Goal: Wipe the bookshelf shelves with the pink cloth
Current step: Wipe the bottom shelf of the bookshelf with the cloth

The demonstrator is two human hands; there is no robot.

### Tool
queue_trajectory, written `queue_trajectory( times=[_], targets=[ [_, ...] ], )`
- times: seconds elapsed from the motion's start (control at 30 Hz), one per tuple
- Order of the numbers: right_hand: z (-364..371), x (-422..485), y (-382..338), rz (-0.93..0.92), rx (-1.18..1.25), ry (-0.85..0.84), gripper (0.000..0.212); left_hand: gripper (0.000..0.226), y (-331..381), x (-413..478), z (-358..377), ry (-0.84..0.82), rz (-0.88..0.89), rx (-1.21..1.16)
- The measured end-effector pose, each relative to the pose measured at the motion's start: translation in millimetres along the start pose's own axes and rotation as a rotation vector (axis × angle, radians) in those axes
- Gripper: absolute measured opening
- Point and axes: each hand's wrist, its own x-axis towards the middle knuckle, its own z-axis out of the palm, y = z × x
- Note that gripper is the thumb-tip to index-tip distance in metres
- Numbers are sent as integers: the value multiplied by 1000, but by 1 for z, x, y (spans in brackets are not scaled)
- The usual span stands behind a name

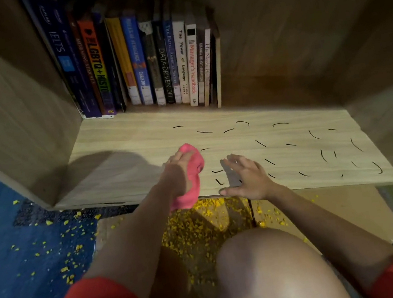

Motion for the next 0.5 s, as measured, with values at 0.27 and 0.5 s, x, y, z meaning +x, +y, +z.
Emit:
queue_trajectory(
  times=[0.27, 0.5],
  targets=[
    [13, -6, 20, -3, -67, 19, 89, 59, 9, 7, 16, 1, -113, 239],
    [12, -1, 16, 19, -87, 9, 90, 39, 16, 10, 0, 1, -23, 264]
  ],
)
